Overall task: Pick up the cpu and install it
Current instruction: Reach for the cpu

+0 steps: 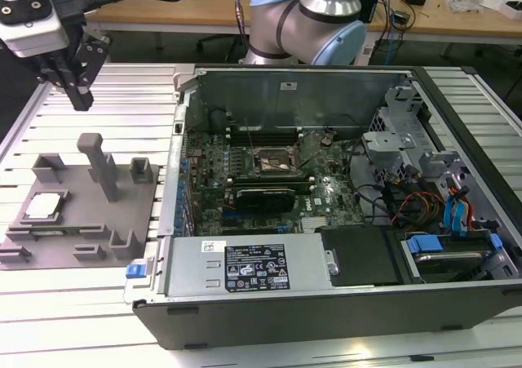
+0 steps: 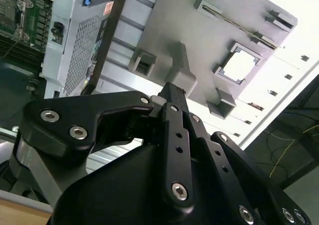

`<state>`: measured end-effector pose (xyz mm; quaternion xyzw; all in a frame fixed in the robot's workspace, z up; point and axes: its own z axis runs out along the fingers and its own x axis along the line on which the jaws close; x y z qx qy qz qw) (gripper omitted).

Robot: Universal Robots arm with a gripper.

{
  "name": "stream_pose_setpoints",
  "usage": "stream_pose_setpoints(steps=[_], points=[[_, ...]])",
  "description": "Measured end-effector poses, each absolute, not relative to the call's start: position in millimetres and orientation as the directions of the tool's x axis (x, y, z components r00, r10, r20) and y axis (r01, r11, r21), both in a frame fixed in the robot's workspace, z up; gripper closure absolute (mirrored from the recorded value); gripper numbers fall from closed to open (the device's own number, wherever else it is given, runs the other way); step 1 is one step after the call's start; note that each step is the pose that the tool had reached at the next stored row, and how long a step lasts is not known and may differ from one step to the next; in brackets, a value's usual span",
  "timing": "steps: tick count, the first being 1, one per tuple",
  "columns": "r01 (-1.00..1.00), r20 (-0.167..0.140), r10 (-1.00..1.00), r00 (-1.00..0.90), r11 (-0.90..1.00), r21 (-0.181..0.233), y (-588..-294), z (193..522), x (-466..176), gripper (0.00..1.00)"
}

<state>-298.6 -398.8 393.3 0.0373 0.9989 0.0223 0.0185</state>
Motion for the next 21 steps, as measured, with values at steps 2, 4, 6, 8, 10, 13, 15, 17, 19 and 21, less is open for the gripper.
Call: stream_pose_setpoints(steps=[2,4,6,8,10,13,15,17,19,21], points=[[0.074,-0.036,0.075,-0.997,0.996,0.046,-399,393,-304,0.89],[0.074,-0.036,0.075,-0.996,0.996,0.046,-399,393,-309,0.89],[0.074,-0.037,0.075,-0.996,0.996,0.046,-399,393,-314,0.89],[0.074,-0.038,0.075,-0.996,0.996,0.046,-399,393,-321,0.89],[0.074,-0.039,0.075,-0.996,0.996,0.046,-399,393,-326,0.89],[0.073,-0.039,0.075,-0.996,0.996,0.046,-399,393,-335,0.89],[0.073,-0.040,0.075,-0.996,0.996,0.046,-399,393,-341,0.89],[0.073,-0.040,0.075,-0.996,0.996,0.046,-399,393,-346,0.89],[0.073,-0.041,0.075,-0.996,0.996,0.046,-399,393,-351,0.89],[0.073,-0.040,0.075,-0.996,0.996,0.046,-399,392,-355,0.89]])
